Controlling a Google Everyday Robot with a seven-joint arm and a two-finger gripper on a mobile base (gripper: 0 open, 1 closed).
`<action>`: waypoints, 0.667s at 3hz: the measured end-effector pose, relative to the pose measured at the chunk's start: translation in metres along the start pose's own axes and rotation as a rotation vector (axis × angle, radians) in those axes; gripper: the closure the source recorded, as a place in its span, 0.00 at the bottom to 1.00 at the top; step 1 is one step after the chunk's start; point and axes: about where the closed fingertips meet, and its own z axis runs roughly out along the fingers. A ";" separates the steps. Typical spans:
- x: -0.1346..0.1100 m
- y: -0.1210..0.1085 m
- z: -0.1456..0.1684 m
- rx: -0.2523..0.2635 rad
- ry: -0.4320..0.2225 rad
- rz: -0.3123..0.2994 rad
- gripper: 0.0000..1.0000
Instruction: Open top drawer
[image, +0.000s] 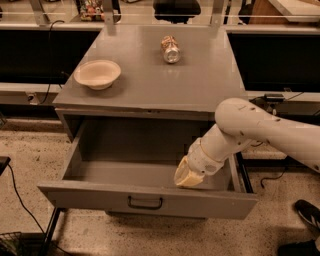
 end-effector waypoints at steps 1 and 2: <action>0.000 0.000 0.000 0.000 0.000 0.000 1.00; -0.012 0.021 0.003 -0.058 -0.037 -0.027 1.00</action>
Offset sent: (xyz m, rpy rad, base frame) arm -0.0740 0.0315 0.0192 0.1288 0.1305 0.1752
